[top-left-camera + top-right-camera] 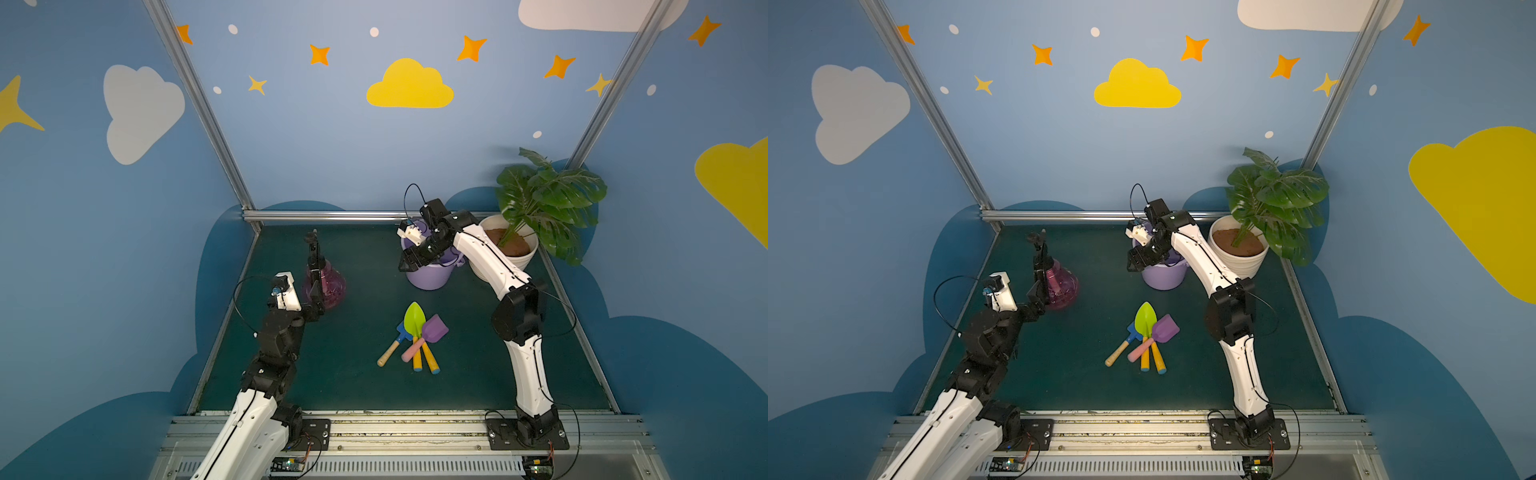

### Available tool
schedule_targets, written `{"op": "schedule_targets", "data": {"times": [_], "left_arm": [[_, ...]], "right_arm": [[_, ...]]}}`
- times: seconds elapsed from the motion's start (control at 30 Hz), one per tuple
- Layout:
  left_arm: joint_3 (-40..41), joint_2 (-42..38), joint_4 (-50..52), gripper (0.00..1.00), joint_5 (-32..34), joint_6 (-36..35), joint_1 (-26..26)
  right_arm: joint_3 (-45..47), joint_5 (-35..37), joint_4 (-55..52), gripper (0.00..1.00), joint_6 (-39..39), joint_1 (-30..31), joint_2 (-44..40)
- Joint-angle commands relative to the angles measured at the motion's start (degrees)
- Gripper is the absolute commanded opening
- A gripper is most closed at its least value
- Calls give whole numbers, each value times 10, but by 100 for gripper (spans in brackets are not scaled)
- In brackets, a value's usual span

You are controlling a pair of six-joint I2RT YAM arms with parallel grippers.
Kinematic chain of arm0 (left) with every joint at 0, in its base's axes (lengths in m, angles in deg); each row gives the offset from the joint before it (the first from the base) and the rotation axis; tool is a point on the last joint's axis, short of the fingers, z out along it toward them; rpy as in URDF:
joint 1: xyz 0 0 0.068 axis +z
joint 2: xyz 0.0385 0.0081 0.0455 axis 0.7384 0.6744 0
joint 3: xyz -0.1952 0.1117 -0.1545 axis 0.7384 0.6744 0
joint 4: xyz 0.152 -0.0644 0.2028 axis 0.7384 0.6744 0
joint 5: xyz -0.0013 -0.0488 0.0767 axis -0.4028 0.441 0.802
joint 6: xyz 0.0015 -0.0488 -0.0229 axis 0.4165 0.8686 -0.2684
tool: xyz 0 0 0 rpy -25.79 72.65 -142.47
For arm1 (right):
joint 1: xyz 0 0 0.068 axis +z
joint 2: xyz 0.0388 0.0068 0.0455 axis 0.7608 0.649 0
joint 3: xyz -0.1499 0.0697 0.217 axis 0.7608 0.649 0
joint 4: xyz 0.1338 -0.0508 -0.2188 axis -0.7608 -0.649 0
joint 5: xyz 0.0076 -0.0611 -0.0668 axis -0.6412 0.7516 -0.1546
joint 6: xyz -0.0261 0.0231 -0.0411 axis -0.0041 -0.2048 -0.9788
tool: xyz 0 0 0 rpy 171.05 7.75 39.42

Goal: Organize the gardening tools
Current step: Move the container to the center of the board.

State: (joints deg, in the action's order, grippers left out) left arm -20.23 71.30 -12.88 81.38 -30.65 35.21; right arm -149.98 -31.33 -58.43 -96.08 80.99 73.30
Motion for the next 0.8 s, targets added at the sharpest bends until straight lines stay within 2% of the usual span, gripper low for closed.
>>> {"op": "schedule_targets", "data": {"times": [0.0, 0.23, 0.77], "left_arm": [[6, -8, 1, 83, 9, 1, 2], [4, -16, 2, 83, 9, 3, 1], [-3, -26, 11, 83, -5, 16, 2]], "right_arm": [[-14, -42, -25, 72, -9, 5, -7], [-14, -94, -43, 67, -29, 14, -9], [-13, -146, -89, 58, -77, 28, -12]]}}
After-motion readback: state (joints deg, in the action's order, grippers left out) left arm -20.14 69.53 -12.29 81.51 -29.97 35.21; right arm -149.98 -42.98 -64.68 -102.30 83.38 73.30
